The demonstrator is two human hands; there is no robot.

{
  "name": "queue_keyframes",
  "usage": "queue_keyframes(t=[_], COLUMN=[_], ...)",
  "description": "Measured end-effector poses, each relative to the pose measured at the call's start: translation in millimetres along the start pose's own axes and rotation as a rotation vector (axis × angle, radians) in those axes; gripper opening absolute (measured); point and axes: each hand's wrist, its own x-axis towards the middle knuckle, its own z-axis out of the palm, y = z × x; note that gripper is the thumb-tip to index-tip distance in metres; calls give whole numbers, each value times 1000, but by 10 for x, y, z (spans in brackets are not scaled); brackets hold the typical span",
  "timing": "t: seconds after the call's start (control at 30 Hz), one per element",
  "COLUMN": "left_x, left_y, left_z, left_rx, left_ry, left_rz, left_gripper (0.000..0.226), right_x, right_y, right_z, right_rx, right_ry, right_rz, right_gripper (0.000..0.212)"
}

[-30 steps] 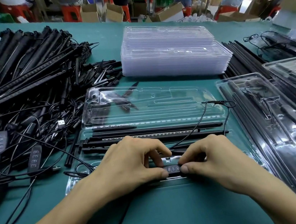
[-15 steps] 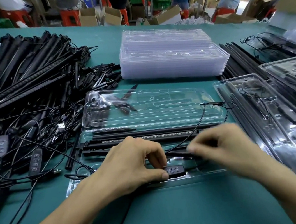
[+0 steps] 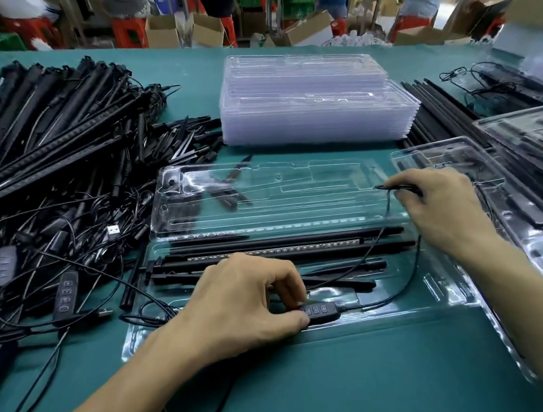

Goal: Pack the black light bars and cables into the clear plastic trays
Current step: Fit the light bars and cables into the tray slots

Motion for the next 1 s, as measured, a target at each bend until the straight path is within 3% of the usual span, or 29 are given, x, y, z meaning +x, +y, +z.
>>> queue_keyframes(t=[0.17,0.4,0.53,0.7,0.8,0.9,1.0], left_x=[32,146,302,433,480,475,442], left_y=[19,326,541,442,308,252,279], left_z=[22,222,434,435,382,352,358], left_rx=[54,326,411,168,10,-115,-178], left_ry=[61,104,51,88,136,128,136], left_rz=[7,163,284,145,71,65,111], left_gripper=[37,66,57,39,30,27,33], right_x=[-344,-746,-833,-982,-1051,-1037,-1011], right_y=[22,-2,-114,-46,-10,9,30], right_z=[-377,-420,-313,-246,-247,-274,-253], right_rx=[244,119,200,289,349,387,396], right_ry=[142,81,-7,-134,-127,-134,-195], right_rz=[49,41,-62,-147,-136,-142,-194], right_gripper=[23,25,29,33,27,18,26])
